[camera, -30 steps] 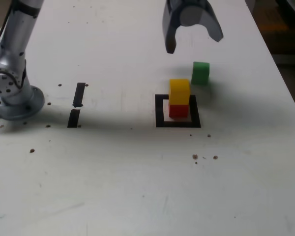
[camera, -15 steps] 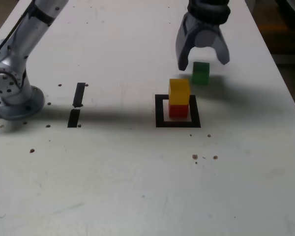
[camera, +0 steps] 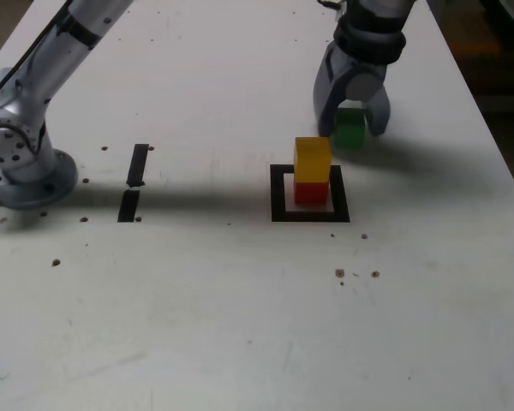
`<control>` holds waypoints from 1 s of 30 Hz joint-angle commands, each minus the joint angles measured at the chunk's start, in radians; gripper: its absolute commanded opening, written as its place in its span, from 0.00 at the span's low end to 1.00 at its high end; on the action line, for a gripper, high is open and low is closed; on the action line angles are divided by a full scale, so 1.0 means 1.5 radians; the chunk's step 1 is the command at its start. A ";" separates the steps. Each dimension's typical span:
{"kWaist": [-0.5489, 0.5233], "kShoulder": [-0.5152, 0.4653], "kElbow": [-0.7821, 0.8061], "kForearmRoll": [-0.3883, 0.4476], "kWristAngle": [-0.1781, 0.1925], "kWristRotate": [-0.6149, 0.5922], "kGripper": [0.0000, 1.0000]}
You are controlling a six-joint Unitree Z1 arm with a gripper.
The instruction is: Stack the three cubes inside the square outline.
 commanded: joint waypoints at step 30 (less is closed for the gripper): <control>-0.109 -0.294 0.057 0.144 -0.044 -0.068 0.20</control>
